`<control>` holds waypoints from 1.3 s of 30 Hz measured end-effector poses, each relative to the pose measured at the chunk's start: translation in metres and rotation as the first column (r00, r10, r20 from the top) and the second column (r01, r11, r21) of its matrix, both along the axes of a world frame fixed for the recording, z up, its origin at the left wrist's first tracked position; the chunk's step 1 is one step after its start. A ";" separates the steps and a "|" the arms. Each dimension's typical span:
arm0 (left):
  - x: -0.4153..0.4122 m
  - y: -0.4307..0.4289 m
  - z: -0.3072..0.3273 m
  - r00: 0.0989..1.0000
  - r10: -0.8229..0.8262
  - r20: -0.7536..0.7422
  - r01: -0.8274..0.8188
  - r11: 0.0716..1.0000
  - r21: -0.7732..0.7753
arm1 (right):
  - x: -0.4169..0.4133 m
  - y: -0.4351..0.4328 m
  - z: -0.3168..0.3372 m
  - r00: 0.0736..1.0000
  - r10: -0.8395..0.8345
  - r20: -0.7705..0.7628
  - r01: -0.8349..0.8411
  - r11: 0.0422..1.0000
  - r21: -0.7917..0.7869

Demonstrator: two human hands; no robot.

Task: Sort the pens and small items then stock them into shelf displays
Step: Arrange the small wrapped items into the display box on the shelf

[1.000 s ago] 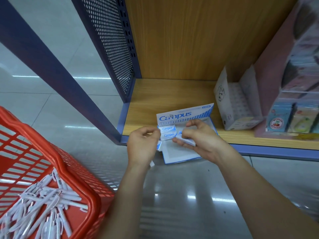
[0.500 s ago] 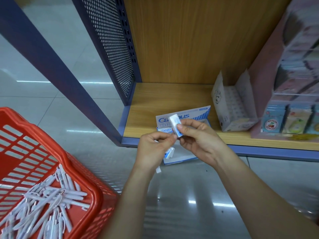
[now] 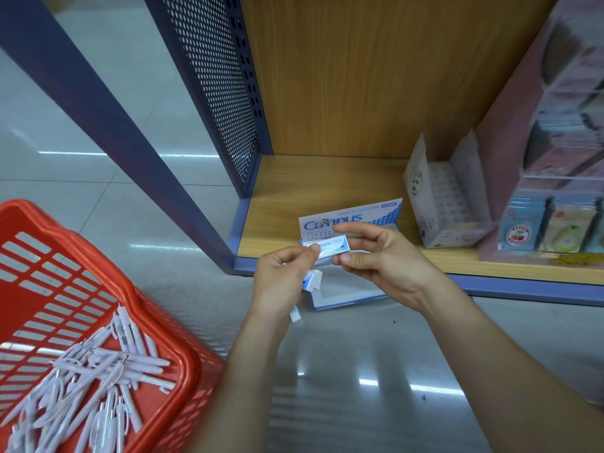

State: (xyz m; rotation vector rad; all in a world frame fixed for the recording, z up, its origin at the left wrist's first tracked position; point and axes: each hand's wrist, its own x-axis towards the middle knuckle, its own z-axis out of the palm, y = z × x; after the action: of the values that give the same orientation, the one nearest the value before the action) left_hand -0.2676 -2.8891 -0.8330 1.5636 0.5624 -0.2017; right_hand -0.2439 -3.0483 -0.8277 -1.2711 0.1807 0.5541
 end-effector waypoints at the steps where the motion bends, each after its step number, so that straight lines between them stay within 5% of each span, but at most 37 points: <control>1: 0.000 0.001 -0.001 1.000 0.004 -0.017 -0.004 1.000 -0.010 | 0.000 -0.001 0.001 1.000 0.002 0.003 -0.002 1.000 0.006; 7: -0.003 0.003 0.001 0.998 -0.005 -0.066 -0.001 0.996 -0.085 | 0.003 0.005 -0.001 0.999 -0.047 0.027 0.050 0.989 -0.141; 21: 0.002 0.013 -0.022 0.995 -0.098 0.015 0.096 0.986 0.137 | 0.006 0.010 -0.018 0.996 -0.048 -0.071 0.024 0.952 -0.304; 26: 0.003 0.016 -0.049 1.000 0.013 0.012 -0.016 0.948 0.318 | 0.007 0.012 -0.041 0.993 -0.114 -0.015 0.084 0.806 -0.585; 29: 0.002 0.016 -0.060 0.999 0.009 -0.030 0.000 0.956 0.292 | 0.006 0.019 -0.059 0.992 -0.119 0.033 0.105 0.669 -0.736; 35: 0.003 0.011 -0.068 0.998 -0.040 -0.045 0.052 0.945 0.324 | 0.006 0.036 -0.081 0.974 -0.209 0.085 0.201 0.630 -0.750; 39: 0.006 0.009 -0.064 0.991 -0.107 -0.075 0.129 0.895 0.428 | 0.009 0.041 -0.077 0.989 -0.117 0.095 0.145 0.571 -0.808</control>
State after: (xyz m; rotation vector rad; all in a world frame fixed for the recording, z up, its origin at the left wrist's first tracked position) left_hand -0.2615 -2.8797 -0.8970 2.0343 0.5770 -0.2175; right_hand -0.2351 -3.0070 -0.9049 -2.1605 0.5535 0.3051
